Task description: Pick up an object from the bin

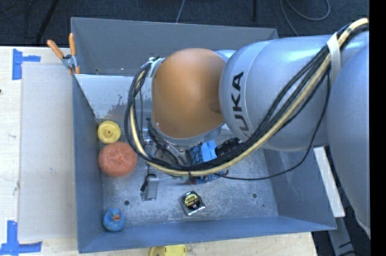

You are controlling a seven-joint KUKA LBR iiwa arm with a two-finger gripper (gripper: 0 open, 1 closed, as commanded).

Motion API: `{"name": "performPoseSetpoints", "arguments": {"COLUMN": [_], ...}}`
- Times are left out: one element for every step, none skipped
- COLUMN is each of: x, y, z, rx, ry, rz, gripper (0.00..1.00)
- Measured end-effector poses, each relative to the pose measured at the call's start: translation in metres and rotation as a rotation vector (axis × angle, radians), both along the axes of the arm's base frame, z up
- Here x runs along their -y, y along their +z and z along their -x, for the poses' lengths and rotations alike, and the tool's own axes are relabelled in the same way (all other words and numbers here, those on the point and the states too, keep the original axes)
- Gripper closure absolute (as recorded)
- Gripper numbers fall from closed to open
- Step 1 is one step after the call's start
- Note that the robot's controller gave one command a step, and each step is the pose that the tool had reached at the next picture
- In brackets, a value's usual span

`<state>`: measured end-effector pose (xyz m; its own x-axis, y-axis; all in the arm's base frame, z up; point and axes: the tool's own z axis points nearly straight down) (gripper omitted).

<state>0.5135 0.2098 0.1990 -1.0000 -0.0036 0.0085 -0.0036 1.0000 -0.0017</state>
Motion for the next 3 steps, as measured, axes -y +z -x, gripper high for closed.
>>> {"name": "performPoseSetpoints", "arguments": {"x": [0.001,-0.01,-0.02], "y": [0.005,-0.043,-0.083], "z": [-0.002,-0.018,-0.024], "rx": [0.007,0.015,0.005], "ry": [-0.005,0.029,-0.006], "rz": [-0.001,-0.004,-0.001], "gripper": [0.0,0.0,0.0]}}
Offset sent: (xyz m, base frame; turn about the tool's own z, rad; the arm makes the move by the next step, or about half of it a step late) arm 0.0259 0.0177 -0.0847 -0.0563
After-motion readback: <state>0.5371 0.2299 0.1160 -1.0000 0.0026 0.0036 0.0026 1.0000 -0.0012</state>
